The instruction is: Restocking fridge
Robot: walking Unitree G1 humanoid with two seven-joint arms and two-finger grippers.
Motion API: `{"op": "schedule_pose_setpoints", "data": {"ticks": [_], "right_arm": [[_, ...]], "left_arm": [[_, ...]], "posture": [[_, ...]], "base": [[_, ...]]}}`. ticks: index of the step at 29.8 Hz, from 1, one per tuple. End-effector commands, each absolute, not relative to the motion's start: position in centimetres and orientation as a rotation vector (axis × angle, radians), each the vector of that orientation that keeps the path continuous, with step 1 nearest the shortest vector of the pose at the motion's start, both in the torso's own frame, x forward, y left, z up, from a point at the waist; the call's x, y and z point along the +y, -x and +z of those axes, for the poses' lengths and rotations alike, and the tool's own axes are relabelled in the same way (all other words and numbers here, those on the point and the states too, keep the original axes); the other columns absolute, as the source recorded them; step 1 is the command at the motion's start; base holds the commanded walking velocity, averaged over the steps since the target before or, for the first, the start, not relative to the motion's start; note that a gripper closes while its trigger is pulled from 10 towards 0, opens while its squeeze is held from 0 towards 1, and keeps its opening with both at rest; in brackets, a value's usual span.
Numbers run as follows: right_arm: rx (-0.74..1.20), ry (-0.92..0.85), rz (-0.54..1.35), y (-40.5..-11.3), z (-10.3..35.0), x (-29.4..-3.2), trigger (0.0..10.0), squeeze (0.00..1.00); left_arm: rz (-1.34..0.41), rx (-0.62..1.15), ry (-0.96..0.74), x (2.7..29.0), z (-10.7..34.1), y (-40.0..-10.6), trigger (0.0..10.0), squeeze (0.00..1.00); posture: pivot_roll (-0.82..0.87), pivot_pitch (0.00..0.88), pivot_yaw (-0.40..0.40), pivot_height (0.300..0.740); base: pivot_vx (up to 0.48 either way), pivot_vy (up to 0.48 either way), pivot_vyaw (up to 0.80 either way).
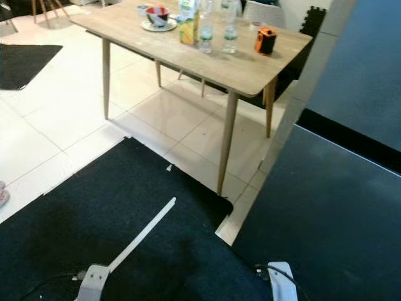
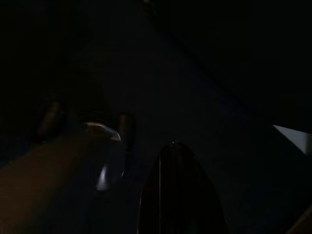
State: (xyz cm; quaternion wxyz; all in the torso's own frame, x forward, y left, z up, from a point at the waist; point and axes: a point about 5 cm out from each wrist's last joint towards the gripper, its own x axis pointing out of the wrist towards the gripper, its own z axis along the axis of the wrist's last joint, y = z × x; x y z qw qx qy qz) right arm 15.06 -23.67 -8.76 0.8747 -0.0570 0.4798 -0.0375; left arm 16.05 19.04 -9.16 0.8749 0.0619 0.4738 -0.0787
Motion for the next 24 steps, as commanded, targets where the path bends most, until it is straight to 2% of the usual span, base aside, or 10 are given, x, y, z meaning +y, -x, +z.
{"op": "schedule_pose_setpoints", "data": {"ticks": [1, 13, 18, 24], "right_arm": [[1.021, 0.144, -0.062, -14.8, -8.9, -23.5, 10.0, 0.0], [1.027, 0.148, -0.048, -14.7, -9.0, -23.2, 10.0, 0.0], [1.024, 0.135, -0.031, -15.0, -9.0, -23.0, 10.0, 0.0], [1.038, 0.109, -0.017, -14.9, -9.1, -22.9, 10.0, 0.0]], "left_arm": [[-0.187, 1.004, -0.143, 19.3, -9.3, -15.6, 10.0, 0.0], [-0.189, 1.035, -0.099, 18.4, -9.7, -15.0, 10.0, 0.0], [-0.197, 1.057, -0.063, 18.0, -9.9, -14.5, 10.0, 0.0], [-0.201, 1.057, -0.06, 18.1, -9.9, -14.6, 10.0, 0.0]], "posture": [[0.02, 0.074, -0.001, 0.74], [0.0, 0.055, 0.002, 0.74], [-0.01, 0.039, -0.005, 0.74], [-0.01, 0.026, -0.012, 0.74]], "base": [[0.0, 0.0, 0.77], [0.0, 0.0, 0.77], [0.0, 0.0, 0.0], [0.276, 0.0, 0.0]]}}
